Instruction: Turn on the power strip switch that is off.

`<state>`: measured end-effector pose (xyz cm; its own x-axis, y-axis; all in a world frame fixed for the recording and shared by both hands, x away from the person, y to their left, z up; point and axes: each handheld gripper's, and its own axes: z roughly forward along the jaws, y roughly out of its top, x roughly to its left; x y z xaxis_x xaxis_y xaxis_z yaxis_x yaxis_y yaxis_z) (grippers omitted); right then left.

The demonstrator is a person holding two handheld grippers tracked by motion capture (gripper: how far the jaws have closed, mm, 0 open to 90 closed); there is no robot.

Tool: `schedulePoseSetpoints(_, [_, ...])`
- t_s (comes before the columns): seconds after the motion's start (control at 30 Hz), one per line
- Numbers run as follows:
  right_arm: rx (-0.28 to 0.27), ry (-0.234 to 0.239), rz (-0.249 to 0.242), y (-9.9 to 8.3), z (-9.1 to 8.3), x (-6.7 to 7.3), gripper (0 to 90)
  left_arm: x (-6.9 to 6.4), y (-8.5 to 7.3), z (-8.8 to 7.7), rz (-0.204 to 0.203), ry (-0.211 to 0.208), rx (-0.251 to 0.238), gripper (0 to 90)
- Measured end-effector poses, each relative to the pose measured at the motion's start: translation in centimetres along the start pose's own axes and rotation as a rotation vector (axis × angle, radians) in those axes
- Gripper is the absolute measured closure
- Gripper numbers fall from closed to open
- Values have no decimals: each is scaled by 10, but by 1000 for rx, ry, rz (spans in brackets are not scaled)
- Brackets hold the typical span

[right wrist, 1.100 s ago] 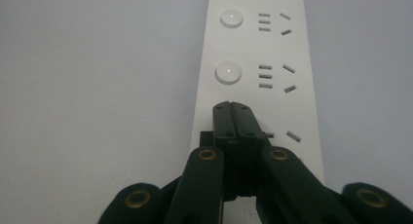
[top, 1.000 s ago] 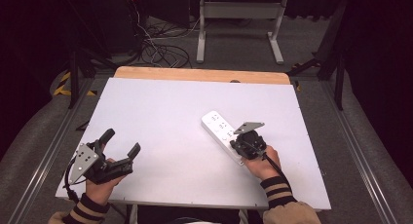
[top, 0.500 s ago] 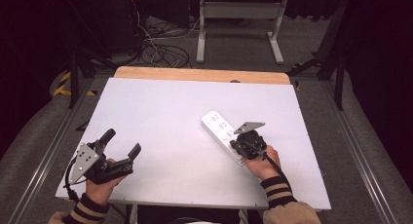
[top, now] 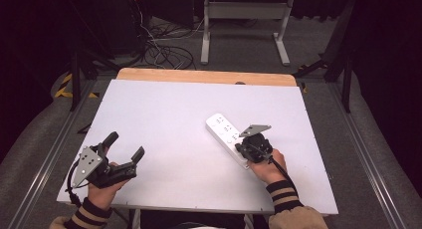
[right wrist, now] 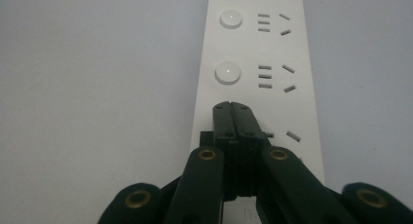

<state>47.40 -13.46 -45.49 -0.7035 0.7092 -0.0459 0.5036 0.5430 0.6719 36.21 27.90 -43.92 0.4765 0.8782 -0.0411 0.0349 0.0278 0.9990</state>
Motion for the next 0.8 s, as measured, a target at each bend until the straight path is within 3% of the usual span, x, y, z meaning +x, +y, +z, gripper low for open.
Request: schedulePoseSetpoints(0.8, [-10, 2, 14, -1, 0, -1, 900, 0, 0, 0, -7, -8, 9, 35])
